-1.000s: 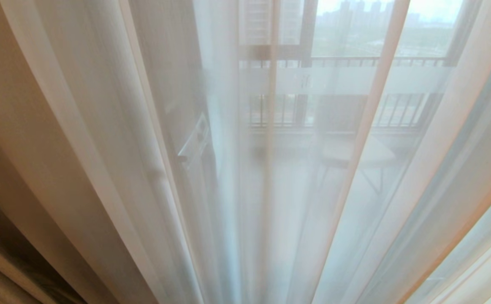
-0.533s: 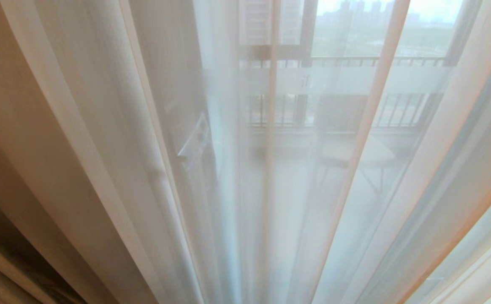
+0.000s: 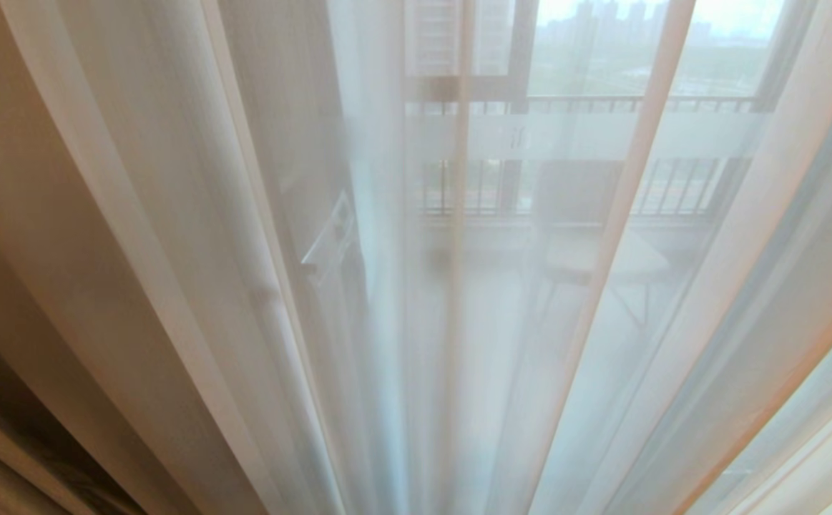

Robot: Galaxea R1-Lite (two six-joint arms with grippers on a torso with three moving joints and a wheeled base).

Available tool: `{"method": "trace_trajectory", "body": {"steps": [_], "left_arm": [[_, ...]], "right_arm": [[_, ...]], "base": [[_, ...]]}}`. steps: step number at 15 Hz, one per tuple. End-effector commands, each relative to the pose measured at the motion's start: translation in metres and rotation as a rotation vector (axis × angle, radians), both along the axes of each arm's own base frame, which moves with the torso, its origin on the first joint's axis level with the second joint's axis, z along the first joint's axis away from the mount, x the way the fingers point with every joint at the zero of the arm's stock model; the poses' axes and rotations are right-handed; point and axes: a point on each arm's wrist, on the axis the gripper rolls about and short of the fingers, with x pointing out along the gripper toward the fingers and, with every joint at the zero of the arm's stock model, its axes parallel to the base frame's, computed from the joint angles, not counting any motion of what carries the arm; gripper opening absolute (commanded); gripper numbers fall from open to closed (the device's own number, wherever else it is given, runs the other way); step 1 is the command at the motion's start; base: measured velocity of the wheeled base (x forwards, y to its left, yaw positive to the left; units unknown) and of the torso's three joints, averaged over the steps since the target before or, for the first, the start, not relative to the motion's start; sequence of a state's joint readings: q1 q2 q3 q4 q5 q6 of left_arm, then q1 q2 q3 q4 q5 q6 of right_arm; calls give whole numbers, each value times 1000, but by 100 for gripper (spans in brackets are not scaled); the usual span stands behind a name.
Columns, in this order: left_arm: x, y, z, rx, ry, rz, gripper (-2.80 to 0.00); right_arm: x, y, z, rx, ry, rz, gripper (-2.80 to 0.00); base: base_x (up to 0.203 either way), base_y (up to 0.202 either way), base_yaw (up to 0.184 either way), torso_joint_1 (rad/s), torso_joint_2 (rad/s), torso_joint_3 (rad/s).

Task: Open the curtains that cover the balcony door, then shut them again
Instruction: Close the outer curtains on both sides

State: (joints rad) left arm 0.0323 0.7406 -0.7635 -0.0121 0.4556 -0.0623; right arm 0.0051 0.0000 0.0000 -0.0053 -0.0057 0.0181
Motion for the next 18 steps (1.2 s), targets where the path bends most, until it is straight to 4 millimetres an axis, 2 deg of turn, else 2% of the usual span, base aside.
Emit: {"method": "trace_trajectory", "body": {"steps": [1, 4, 7, 12, 14, 18], "left_arm": [[35, 8, 8, -5, 34, 76, -280], [56, 20, 17, -2, -1, 145, -280], [57, 39, 20, 4, -8, 213, -280], [46, 88, 17, -3, 35, 228, -280], [54, 116, 12, -19, 62, 254, -280], [63, 157, 12, -3, 43, 327, -280]], "right_arm": [[0, 0, 0, 0, -1, 1, -280], [0, 0, 0, 0, -1, 1, -280], [0, 0, 0, 0, -1, -1, -280], [0, 0, 0, 0, -1, 1, -280], [0, 0, 0, -1, -1, 1, -280], [0, 0, 0, 0, -1, -1, -280]], "base": [[0, 0, 0, 0, 0, 0], [0, 0, 0, 0, 0, 0], [0, 0, 0, 0, 0, 0], [0, 0, 0, 0, 0, 0], [0, 0, 0, 0, 0, 0], [0, 0, 0, 0, 0, 0]]}}
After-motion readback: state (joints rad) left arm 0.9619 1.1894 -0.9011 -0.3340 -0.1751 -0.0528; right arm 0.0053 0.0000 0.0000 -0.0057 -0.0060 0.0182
